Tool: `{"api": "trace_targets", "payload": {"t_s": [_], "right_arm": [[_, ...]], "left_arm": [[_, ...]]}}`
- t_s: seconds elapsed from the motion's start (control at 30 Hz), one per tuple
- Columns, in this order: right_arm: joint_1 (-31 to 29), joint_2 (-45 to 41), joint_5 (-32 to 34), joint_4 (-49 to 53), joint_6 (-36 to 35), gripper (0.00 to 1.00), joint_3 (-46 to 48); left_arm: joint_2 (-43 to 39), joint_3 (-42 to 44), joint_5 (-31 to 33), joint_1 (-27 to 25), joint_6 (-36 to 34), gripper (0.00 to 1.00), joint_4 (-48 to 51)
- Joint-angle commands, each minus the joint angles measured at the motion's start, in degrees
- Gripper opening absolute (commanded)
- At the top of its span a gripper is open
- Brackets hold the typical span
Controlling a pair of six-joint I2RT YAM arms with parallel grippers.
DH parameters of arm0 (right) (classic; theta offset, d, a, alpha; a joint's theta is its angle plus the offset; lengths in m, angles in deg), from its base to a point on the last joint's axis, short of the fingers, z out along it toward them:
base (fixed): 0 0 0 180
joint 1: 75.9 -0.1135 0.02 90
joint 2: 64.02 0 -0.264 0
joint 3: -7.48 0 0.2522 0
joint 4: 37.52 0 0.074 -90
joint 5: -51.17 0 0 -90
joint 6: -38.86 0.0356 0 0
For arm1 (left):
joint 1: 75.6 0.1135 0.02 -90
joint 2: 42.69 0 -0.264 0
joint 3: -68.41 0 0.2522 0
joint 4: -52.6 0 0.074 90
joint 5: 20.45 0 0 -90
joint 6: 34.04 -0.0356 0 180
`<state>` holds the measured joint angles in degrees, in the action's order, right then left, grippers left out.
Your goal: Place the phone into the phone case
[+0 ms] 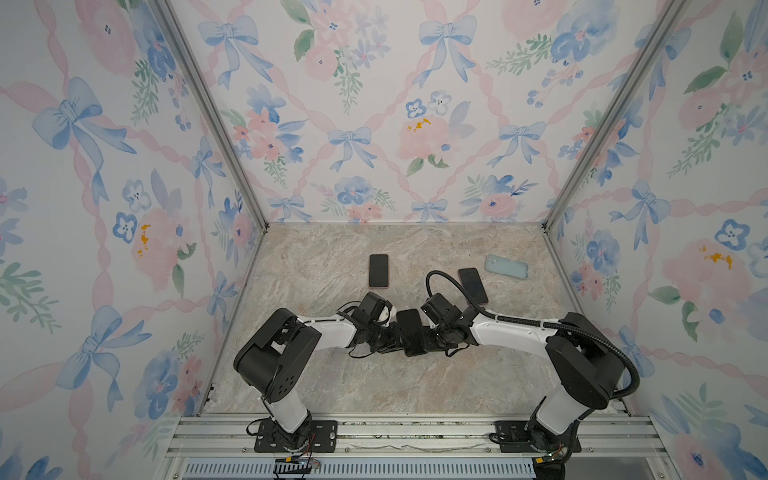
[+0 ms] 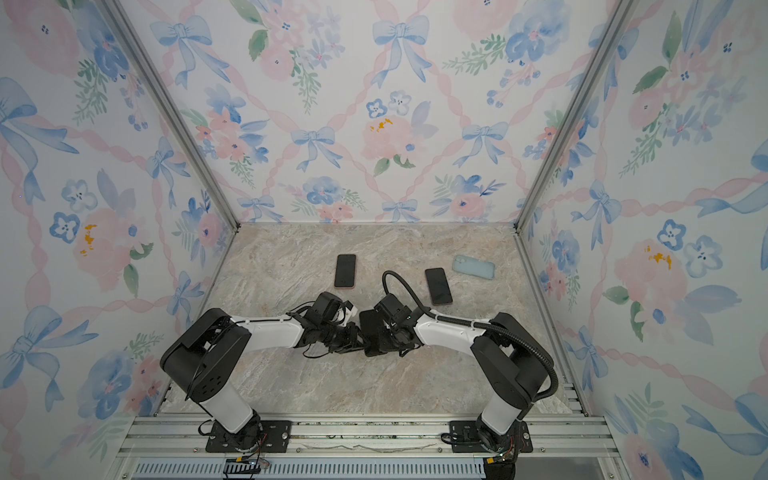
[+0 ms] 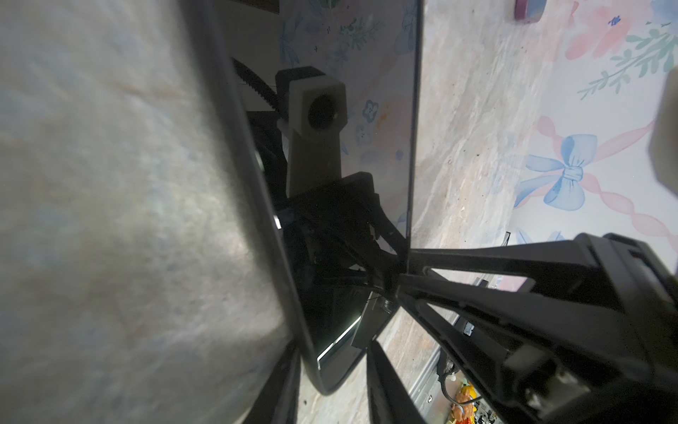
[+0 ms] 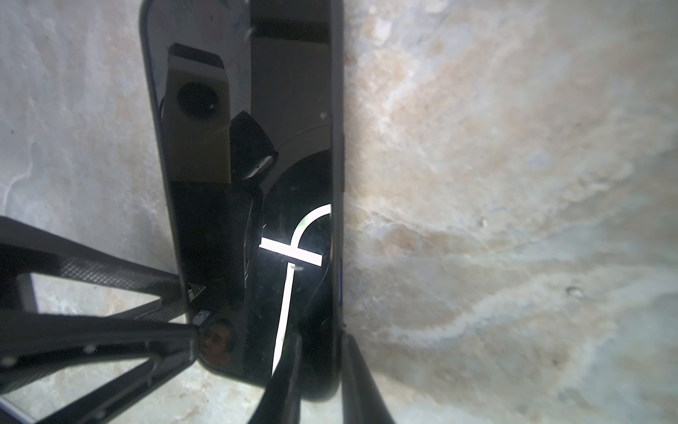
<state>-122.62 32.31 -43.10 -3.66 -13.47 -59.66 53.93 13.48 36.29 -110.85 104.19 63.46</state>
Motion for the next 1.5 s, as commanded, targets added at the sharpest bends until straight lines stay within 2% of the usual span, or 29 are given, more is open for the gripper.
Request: {"api": "trace_targets", "payload": {"t_s": [0.0, 0.1, 0.17, 0.27, 0.43, 0.67, 0.77, 0.93, 1.27, 1.47], "right_arm": [[-2.2, 2.7, 0.0, 0.3, 1.2, 0.19, 1.4], [-2.2, 0.8, 2.2, 5.5, 0.8, 0.18, -0.7], [-2.8, -2.5, 6.2, 9.7, 0.5, 0.21, -3.2], [-3.6, -3.5, 10.4, 11.9, 0.9, 0.36, -5.8], [-4.4, 2.4, 13.0, 14.3, 1.7, 0.49, -12.3], [-4.6, 8.5, 13.7, 17.0, 1.0, 0.79, -19.1], [-4.8, 10.4, 13.5, 17.5, 1.4, 0.88, -20.6], [-5.3, 13.2, 13.3, 18.3, 1.9, 0.92, -22.4], [-5.8, 16.9, 13.2, 18.3, 2.2, 0.92, -24.1], [-5.8, 19.5, 13.3, 20.5, 3.4, 0.81, -25.5]], "left_arm": [[3.3, -0.5, 3.4, -1.6, -1.3, 0.32, 1.2], [2.0, 0.0, 4.1, -1.5, -1.3, 0.31, 1.8], [-0.7, 0.8, 6.5, -1.2, -2.3, 0.31, 4.5], [-4.5, 2.8, 8.4, 0.6, -3.1, 0.33, 6.8], [-8.8, 4.7, 10.8, 3.5, -5.3, 0.40, 11.2], [-11.3, 5.6, 11.9, 5.7, -6.7, 0.56, 12.7], [-11.2, 5.8, 11.9, 5.9, -7.2, 0.61, 12.7], [-11.3, 5.8, 11.7, 6.2, -7.7, 0.68, 12.7], [-11.4, 6.2, 11.5, 6.2, -7.4, 0.73, 12.6], [-11.2, 6.2, 11.5, 6.2, -7.2, 0.73, 12.6]]}}
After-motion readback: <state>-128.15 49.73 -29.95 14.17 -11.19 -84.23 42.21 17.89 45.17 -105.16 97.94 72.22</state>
